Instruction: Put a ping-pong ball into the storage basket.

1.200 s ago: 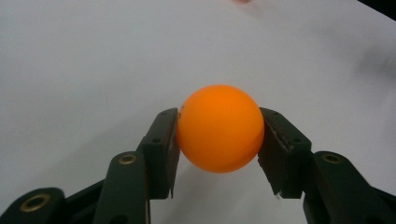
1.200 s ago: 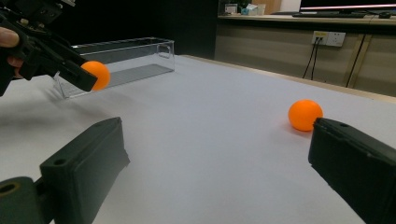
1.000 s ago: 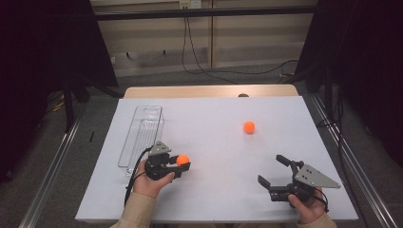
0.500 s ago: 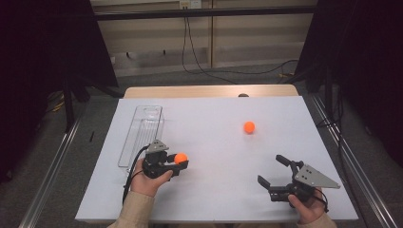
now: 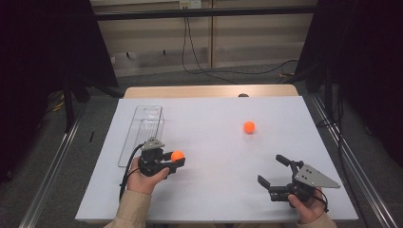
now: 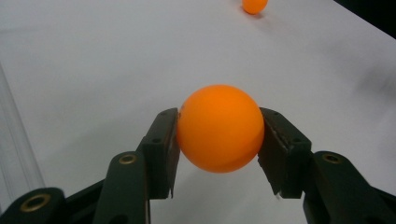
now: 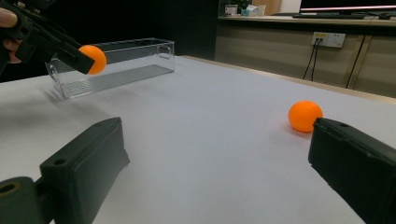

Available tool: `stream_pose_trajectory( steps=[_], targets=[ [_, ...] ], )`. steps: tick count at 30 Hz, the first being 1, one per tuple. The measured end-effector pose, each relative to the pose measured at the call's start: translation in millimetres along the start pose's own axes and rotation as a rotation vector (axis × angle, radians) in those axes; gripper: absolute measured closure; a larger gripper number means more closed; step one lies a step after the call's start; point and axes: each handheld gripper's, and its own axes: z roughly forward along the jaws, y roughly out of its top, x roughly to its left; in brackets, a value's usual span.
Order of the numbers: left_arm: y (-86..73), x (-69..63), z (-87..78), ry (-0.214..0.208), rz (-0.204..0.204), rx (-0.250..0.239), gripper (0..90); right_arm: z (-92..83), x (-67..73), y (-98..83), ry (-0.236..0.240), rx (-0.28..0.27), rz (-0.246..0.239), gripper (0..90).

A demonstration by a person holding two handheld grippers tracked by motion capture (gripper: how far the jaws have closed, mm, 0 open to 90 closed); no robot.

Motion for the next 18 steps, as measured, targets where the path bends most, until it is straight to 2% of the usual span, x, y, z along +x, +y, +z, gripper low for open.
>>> stream_pose_trajectory(
  steps=[18],
  targets=[
    [6.0,4.5,-9.9,0.012,-0.019,-0.009,50.8,0.4,0.2,0.0,0.002,0.001,0.000,3.2]
  ],
)
